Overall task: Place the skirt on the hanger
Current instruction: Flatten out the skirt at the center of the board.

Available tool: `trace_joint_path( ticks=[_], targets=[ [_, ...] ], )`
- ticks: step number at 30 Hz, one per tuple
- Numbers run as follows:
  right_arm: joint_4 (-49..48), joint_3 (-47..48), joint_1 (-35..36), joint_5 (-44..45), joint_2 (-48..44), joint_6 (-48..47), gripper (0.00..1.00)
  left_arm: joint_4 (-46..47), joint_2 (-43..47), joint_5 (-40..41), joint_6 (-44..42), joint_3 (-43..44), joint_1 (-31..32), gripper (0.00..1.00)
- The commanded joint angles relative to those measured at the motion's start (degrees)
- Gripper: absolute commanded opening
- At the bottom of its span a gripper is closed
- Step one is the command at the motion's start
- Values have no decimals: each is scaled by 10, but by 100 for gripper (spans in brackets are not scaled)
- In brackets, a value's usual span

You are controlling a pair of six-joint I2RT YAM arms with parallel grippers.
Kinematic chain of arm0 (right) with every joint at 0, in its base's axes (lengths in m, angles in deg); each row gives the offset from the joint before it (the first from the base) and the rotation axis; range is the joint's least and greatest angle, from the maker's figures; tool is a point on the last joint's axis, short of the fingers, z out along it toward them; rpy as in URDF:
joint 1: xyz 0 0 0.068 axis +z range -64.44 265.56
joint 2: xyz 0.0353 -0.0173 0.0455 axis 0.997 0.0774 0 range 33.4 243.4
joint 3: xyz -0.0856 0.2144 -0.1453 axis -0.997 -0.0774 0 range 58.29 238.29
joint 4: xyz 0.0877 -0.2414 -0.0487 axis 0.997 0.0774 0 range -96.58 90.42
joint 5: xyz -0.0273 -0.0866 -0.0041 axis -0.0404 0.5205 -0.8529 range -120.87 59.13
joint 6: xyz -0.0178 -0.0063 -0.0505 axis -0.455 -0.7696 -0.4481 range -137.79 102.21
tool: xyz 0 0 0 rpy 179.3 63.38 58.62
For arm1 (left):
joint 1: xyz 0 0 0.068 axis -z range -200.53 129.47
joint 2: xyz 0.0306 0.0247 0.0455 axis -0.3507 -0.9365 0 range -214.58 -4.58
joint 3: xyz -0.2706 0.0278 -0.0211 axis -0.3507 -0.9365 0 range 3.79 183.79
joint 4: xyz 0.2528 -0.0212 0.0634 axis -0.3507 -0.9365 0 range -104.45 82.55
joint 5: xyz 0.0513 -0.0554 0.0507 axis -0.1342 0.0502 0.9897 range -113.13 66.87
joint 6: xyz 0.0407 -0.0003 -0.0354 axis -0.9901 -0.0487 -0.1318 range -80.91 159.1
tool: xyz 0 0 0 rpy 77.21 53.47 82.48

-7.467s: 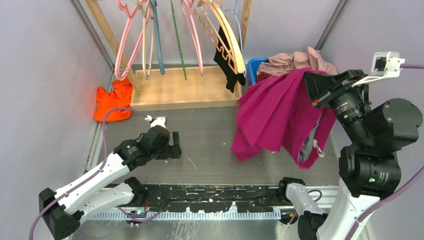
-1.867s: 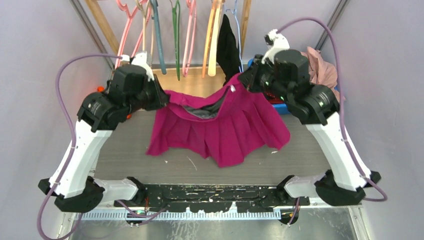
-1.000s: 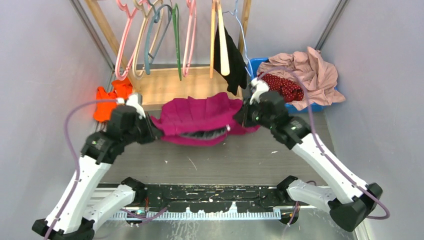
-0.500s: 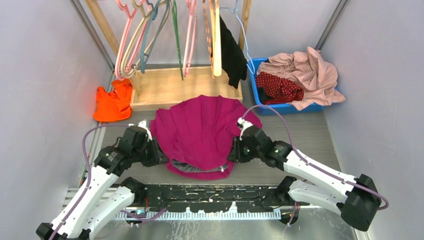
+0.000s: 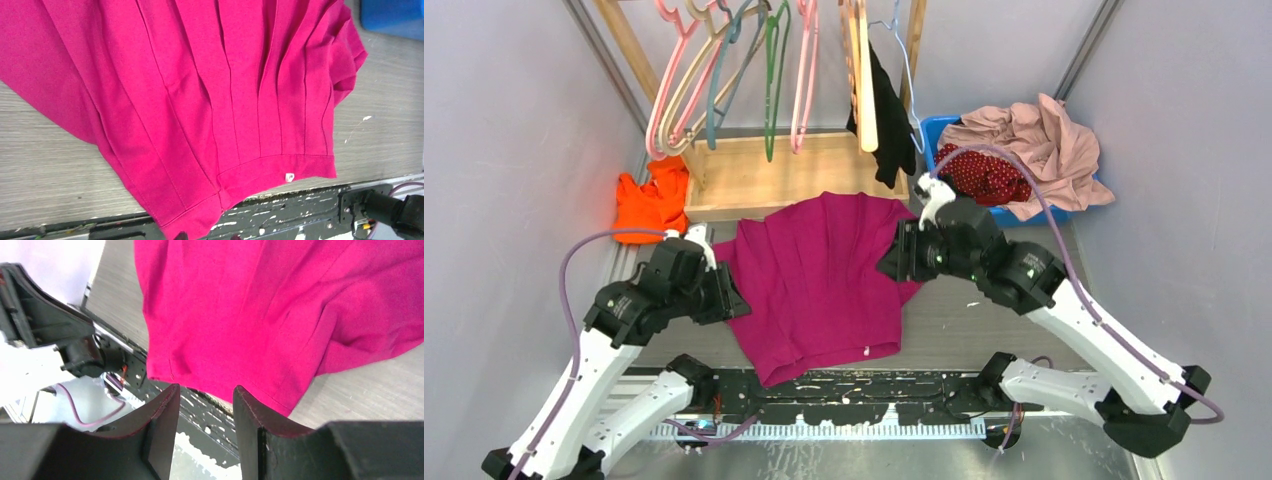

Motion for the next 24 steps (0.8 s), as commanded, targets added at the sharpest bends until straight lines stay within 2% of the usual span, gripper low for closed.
trace_joint_path(
  ticks=[1, 3, 5, 8, 9, 11, 14, 18, 24],
  targets=[
    [27, 161, 3, 39, 78, -52, 48, 13, -47, 39, -37, 39, 1, 36],
    [45, 249, 3, 27, 118, -64, 48, 18, -62, 46, -46, 49, 1, 38],
    [68, 325, 3, 20, 151, -76, 48, 23, -67, 52, -54, 56, 1, 45],
    [89, 417, 3, 11, 188, -87, 48, 30, -70, 58, -67, 64, 1, 65],
    [94, 443, 3, 11, 199, -88, 48, 31, -72, 58, -70, 67, 1, 68],
    [103, 498, 3, 12, 223, -92, 49, 35, -80, 56, -74, 74, 1, 78],
    [123, 596, 3, 23, 272, -94, 51, 46, -95, 41, -76, 77, 1, 84],
    [125, 724, 3, 42, 322, -99, 54, 52, -98, 36, -78, 85, 1, 86],
    [31, 739, 3, 71, 337, -113, 54, 53, -93, 49, -85, 81, 1, 87]
  ],
)
